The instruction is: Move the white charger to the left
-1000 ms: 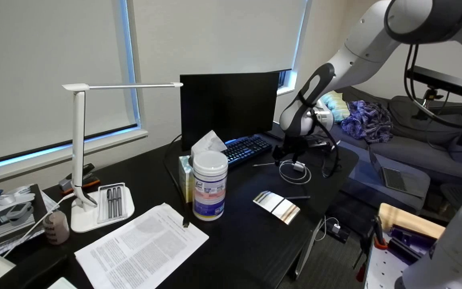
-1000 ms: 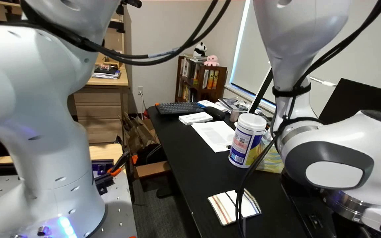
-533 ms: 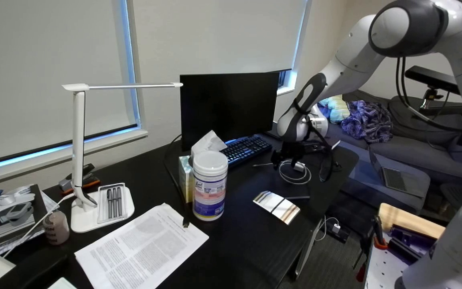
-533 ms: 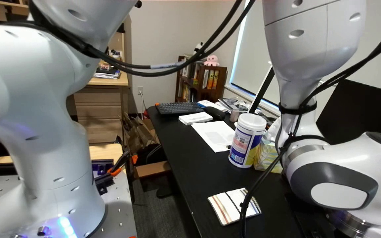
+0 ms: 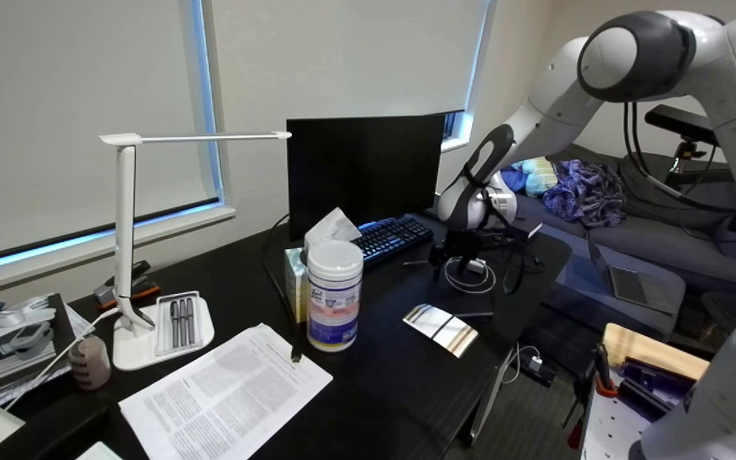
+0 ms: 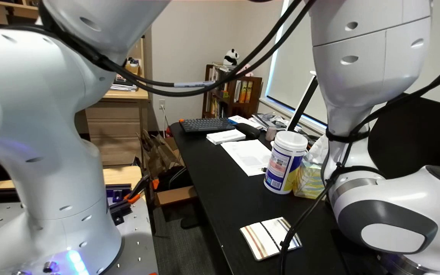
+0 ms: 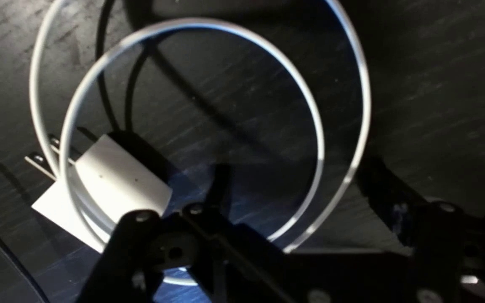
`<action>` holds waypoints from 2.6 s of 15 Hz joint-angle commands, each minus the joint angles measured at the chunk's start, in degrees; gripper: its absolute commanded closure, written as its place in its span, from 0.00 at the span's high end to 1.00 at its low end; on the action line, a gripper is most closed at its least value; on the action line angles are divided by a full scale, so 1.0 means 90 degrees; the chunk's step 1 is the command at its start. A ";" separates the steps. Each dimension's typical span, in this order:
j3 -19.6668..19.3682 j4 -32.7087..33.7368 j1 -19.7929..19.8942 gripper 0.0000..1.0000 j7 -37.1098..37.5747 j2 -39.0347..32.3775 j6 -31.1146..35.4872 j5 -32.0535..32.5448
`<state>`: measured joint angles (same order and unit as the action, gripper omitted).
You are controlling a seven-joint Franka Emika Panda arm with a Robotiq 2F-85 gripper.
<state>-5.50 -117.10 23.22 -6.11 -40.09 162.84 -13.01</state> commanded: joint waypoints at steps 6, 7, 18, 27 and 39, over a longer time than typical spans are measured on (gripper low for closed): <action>0.0194 0.0206 0.0199 0.22 0.0011 -0.0073 -0.0161 -0.0038; 0.0206 0.0220 0.0209 0.14 0.0002 -0.0076 -0.0178 -0.0037; 0.0234 0.0007 0.0542 0.05 -0.0010 0.0593 -0.0499 -0.0208; -0.0024 0.0011 0.0915 0.05 0.0055 0.1800 -0.0716 -0.0761; -0.0731 0.1201 0.0739 0.05 0.1114 0.1726 -0.1319 -0.0918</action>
<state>-10.27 -108.07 31.03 1.71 -24.02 153.74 -21.12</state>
